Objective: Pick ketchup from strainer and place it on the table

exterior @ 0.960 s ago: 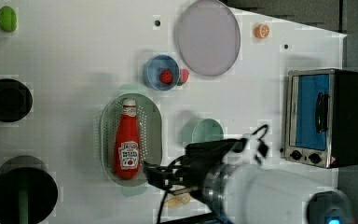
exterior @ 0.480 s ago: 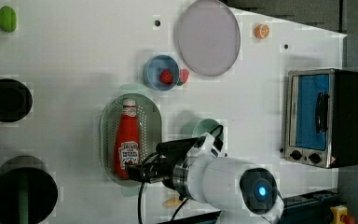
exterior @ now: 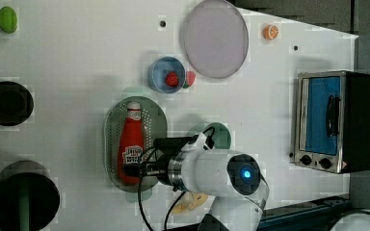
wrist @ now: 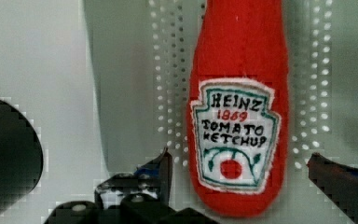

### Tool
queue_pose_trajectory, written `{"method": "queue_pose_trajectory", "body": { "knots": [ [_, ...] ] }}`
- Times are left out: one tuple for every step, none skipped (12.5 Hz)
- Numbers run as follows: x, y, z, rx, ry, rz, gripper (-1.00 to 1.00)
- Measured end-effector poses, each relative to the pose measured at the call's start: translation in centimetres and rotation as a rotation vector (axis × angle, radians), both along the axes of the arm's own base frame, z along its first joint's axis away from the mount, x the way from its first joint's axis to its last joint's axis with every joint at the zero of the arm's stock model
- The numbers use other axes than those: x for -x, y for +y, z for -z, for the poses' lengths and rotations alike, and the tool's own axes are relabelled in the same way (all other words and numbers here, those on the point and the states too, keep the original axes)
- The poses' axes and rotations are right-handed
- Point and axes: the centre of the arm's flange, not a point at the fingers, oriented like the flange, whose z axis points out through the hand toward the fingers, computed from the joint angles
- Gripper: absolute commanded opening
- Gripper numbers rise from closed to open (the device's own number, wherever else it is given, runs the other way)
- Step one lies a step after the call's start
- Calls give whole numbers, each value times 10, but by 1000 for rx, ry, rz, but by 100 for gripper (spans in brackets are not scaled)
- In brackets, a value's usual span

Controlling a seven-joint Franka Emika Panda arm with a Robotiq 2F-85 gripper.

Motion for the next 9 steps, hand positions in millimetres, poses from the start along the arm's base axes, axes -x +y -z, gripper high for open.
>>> {"method": "queue_pose_trajectory", "body": {
  "knots": [
    [1,2,7,-6,-12,-2,100],
    [2,4,11,-8,-15,2,100],
    [1,3,17,1,-18,0,100],
    [0,0,23,17,-15,11,100],
    [0,-3,30,29,-9,19,91],
    [0,-4,35,32,-5,20,68],
    [-1,-2,40,27,-2,20,42],
    [-3,2,45,21,2,20,23],
    [-4,4,47,23,2,25,22]
  ]
}}
